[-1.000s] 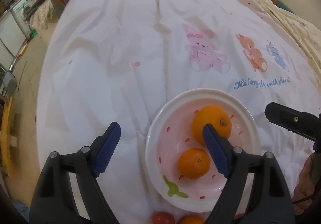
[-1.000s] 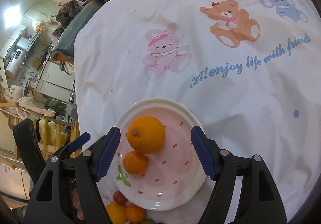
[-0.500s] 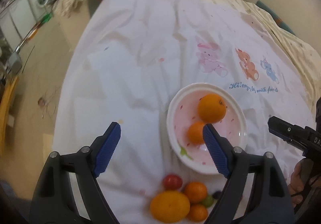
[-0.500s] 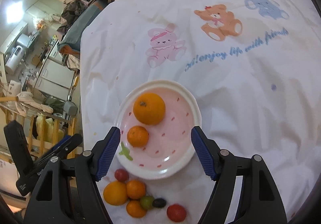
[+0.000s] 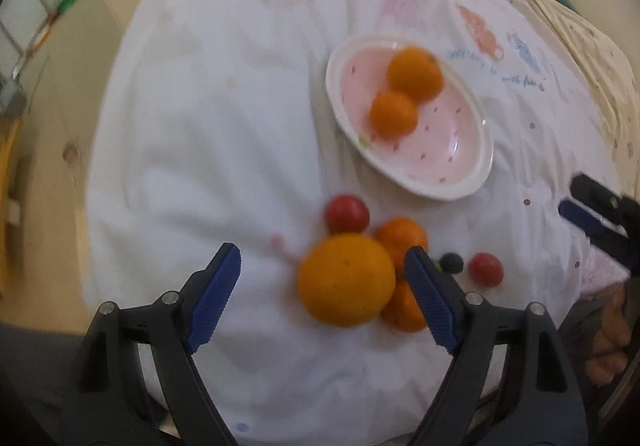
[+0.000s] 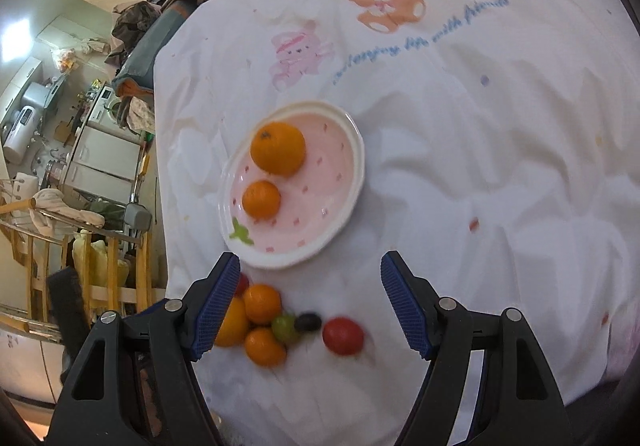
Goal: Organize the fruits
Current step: 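Move the left gripper back and grasp the large orange from the cluster, then grasp the red tomato with the right gripper while the left gripper holds the large orange, then lower the large orange onto the plate with the left gripper while the right gripper places the tomato, then withdraw both grippers from the plate toward the remaining fruit, then grasp the dark plum with the right gripper while the left gripper grasps a red tomato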
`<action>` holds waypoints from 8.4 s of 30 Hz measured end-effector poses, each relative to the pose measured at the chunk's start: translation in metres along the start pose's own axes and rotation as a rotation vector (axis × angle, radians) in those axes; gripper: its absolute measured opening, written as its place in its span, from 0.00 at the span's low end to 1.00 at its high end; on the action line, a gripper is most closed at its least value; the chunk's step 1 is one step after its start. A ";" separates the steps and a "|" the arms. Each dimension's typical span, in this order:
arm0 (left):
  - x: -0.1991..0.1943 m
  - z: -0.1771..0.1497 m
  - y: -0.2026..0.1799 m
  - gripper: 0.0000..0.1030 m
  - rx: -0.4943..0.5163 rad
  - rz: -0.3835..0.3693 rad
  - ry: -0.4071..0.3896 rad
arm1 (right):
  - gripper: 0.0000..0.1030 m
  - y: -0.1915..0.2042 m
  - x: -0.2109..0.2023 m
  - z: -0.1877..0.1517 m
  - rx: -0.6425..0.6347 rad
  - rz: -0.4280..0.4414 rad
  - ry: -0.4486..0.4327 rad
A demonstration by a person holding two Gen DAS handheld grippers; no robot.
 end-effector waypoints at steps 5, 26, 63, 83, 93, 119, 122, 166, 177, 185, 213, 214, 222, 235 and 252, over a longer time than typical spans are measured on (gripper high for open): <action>0.024 -0.012 -0.009 0.78 -0.022 -0.005 0.068 | 0.73 -0.012 0.000 -0.019 0.037 -0.039 0.008; 0.031 -0.019 -0.017 0.56 -0.014 -0.019 0.097 | 0.73 -0.018 0.013 -0.022 0.009 -0.117 0.032; -0.011 0.001 -0.011 0.56 0.011 0.051 -0.085 | 0.33 -0.006 0.060 -0.057 -0.310 -0.298 0.254; -0.019 0.009 -0.002 0.56 0.009 0.112 -0.133 | 0.33 0.026 0.014 -0.031 -0.212 -0.059 0.070; -0.052 0.045 -0.017 0.56 0.062 0.103 -0.180 | 0.33 0.037 -0.017 0.006 -0.210 0.008 -0.073; -0.020 0.146 -0.048 0.56 0.114 0.154 -0.259 | 0.33 0.032 0.028 0.105 -0.254 -0.038 -0.112; -0.006 0.150 -0.048 0.56 0.116 0.145 -0.247 | 0.33 0.025 0.042 0.111 -0.244 -0.039 -0.084; 0.060 0.135 -0.063 0.59 0.201 0.125 -0.115 | 0.49 -0.004 0.092 0.109 -0.108 -0.039 0.066; 0.038 0.139 -0.067 0.86 0.206 0.124 -0.202 | 0.54 -0.002 0.087 0.113 -0.122 -0.058 0.042; 0.005 0.136 -0.061 0.86 0.211 0.177 -0.295 | 0.75 0.008 0.066 0.112 -0.155 -0.072 -0.025; -0.080 0.036 -0.039 0.86 0.200 0.137 -0.361 | 0.75 0.013 -0.014 0.013 -0.126 -0.041 -0.057; -0.077 0.033 -0.039 0.86 0.194 0.129 -0.350 | 0.75 0.012 -0.013 0.010 -0.117 -0.043 -0.052; -0.057 0.023 -0.017 0.86 0.090 0.089 -0.277 | 0.75 0.003 -0.005 0.000 -0.084 -0.063 -0.017; -0.035 0.023 0.015 0.86 -0.053 0.039 -0.174 | 0.51 0.000 0.071 -0.036 -0.012 0.012 0.280; -0.030 0.025 0.005 0.86 -0.027 0.049 -0.163 | 0.25 -0.003 0.090 -0.051 -0.019 0.002 0.339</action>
Point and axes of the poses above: each gripper's, at about its wrist camera, not at the fingertips, and x roughly the way its jaws point, y to its left, z to its top, the point moved 5 cm from there along x, roughly the way its jaws point, and after that the axes turned 6 degrees about z, right-handed, at the moved point
